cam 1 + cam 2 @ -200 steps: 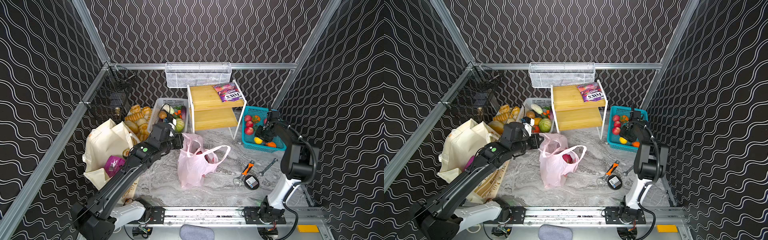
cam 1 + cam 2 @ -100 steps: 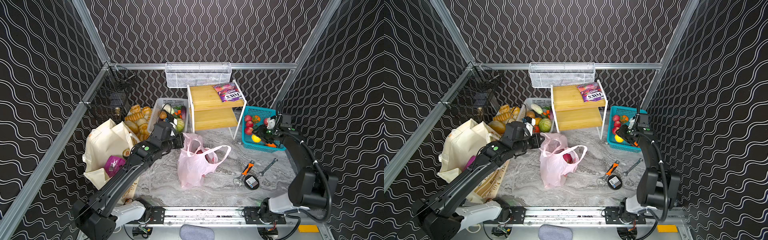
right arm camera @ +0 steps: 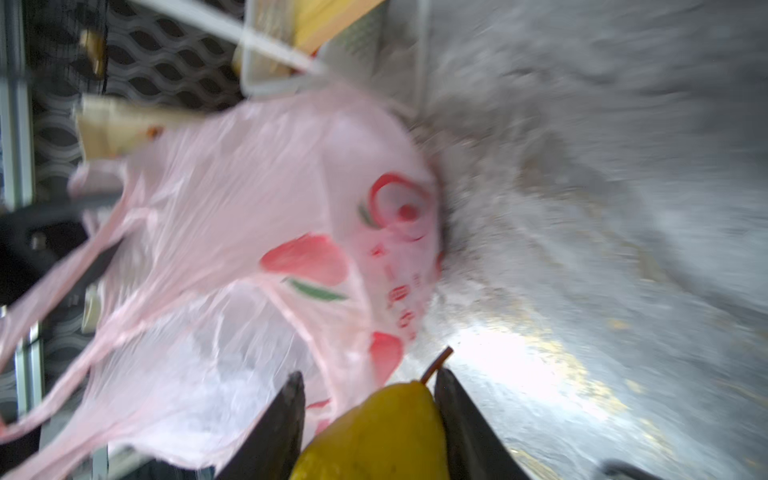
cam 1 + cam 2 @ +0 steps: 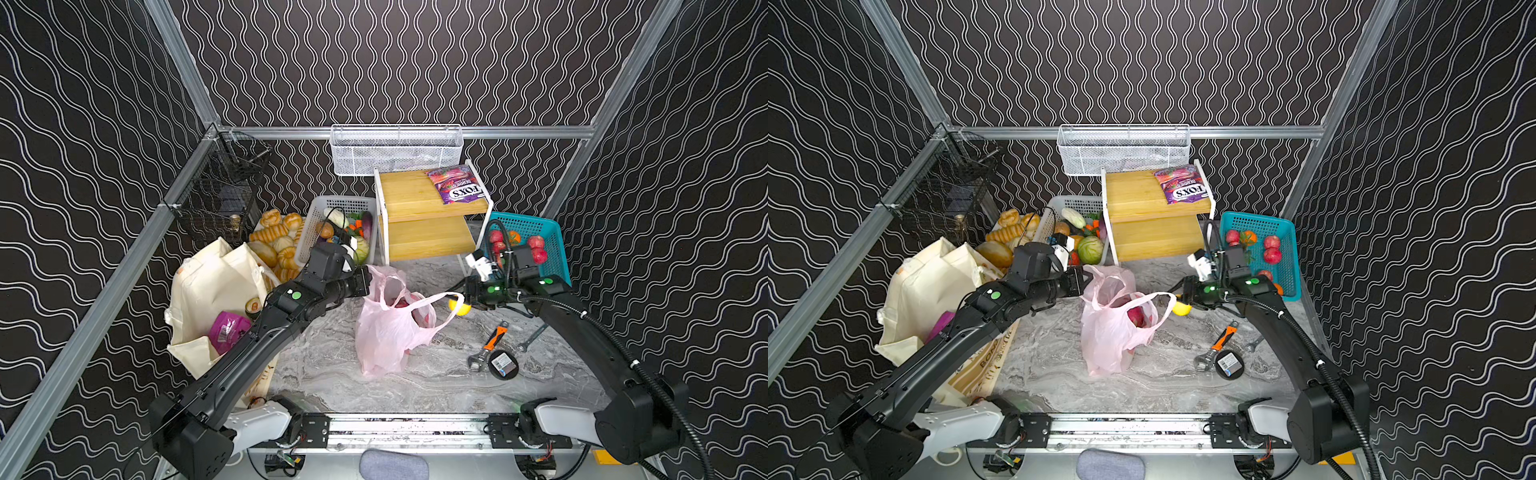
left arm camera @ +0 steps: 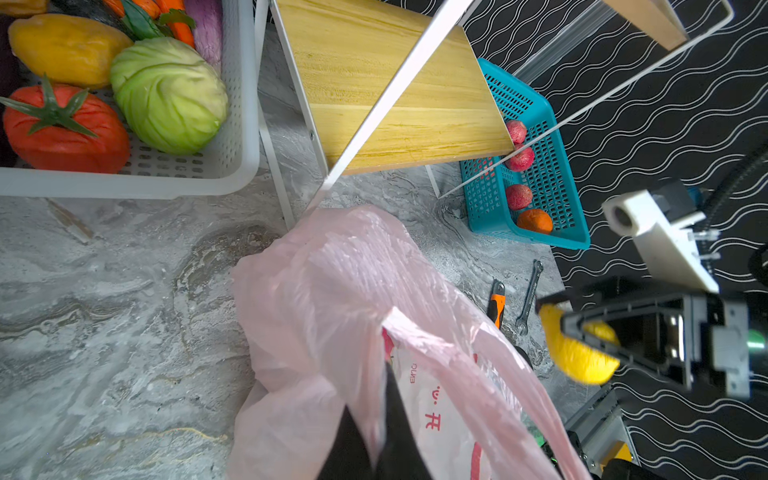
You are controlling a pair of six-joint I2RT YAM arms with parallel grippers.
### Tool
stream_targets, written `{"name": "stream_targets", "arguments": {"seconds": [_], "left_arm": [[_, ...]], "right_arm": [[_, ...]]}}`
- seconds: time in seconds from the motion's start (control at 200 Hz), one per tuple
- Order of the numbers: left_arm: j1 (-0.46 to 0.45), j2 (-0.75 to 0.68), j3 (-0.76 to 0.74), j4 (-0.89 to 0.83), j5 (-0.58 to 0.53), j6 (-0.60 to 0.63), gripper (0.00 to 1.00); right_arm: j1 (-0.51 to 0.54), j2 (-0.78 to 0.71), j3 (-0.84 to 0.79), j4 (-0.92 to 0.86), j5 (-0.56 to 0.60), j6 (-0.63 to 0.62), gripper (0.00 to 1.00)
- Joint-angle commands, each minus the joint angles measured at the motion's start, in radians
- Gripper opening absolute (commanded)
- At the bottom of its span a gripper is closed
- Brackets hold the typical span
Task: Place the mixed food into the grocery bags and tie them
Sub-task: 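Carry the lemon into the pink bag held by the left gripper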
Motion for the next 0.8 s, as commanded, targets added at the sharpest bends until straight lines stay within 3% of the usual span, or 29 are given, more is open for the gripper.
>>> {"name": "stream_targets", "arguments": {"seconds": [0.0, 0.225, 0.455, 0.636, 0.796], "left_arm": [[0.002, -0.006, -0.009, 0.041, 0.018, 0.012, 0.0], [0.002, -0.01, -0.009, 0.033, 0.019, 0.009, 0.0], [0.003, -0.013, -0.011, 0.03, 0.008, 0.01, 0.0], [0.003, -0.006, -0.007, 0.04, 0.019, 0.006, 0.0], [0.003, -0.005, -0.002, 0.03, 0.007, 0.006, 0.0]], "right_arm": [[0.064, 0.017, 0.014, 0.083, -0.042, -0.047, 0.48], [0.221, 0.104, 0.092, 0.108, -0.105, -0.127, 0.46], [0.285, 0.132, 0.078, 0.123, -0.109, -0.165, 0.46], [0.329, 0.208, 0.139, 0.133, -0.073, -0.197, 0.48], [0.348, 0.29, 0.24, 0.23, 0.037, -0.152, 0.5]]}}
